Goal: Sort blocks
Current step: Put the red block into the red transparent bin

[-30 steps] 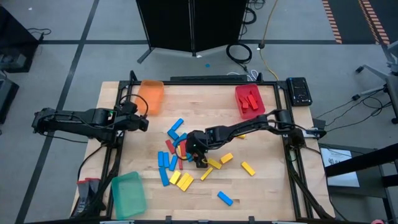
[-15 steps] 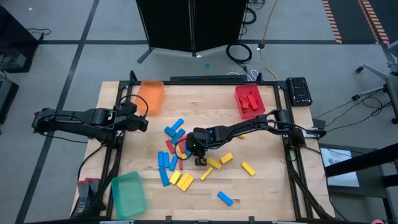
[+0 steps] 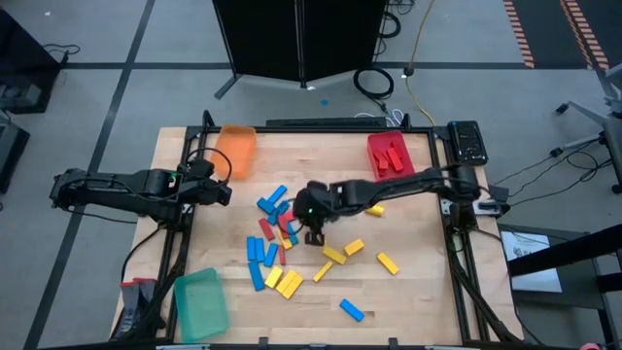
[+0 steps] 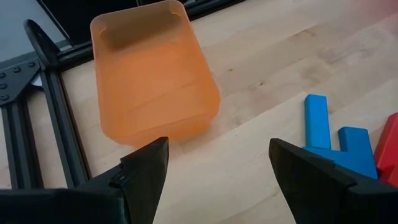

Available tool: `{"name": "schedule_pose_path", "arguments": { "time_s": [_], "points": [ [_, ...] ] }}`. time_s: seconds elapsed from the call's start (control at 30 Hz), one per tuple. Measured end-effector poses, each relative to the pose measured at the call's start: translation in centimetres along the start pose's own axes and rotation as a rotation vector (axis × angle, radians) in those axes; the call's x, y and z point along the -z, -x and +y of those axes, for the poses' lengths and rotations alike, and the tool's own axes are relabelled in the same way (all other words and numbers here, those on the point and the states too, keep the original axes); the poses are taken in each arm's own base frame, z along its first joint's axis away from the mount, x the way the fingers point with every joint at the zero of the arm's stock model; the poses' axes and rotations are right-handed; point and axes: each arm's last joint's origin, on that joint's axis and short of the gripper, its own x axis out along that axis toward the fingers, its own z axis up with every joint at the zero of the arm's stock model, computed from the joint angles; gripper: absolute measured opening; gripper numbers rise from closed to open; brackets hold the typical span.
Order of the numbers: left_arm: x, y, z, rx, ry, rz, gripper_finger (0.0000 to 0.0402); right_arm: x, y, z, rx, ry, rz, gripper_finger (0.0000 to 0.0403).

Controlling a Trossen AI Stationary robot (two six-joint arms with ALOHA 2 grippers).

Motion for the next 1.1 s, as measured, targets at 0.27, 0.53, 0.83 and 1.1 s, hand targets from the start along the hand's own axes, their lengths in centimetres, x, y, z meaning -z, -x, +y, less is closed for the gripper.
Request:
{"name": "schedule_pose_path", "arguments": {
  "time_s": [0.27, 0.53, 0.83, 1.1],
  "points": [
    [0.0, 0.0, 0.0, -0.001, 0.007, -0.002, 0.0285, -0.7, 7.4, -5.8, 0.275, -0.102, -0.023, 0.0017],
    [0.0, 0.0, 0.0, -0.001, 0.009, -0.002, 0.0285, 2.9, 10.4, -13.7, 0.473, -0.337, 0.181, 0.0017],
    [0.0, 0.0, 0.0, 0.000, 0.010, -0.001, 0.0285, 8.7, 9.1, -19.9, 0.530, -0.651, 0.301, 0.0017],
    [0.0, 0.0, 0.0, 0.001, 0.011, 0.000, 0.0285, 12.0, 8.3, -23.3, 0.492, -0.803, 0.257, 0.0017]
  ]
}}
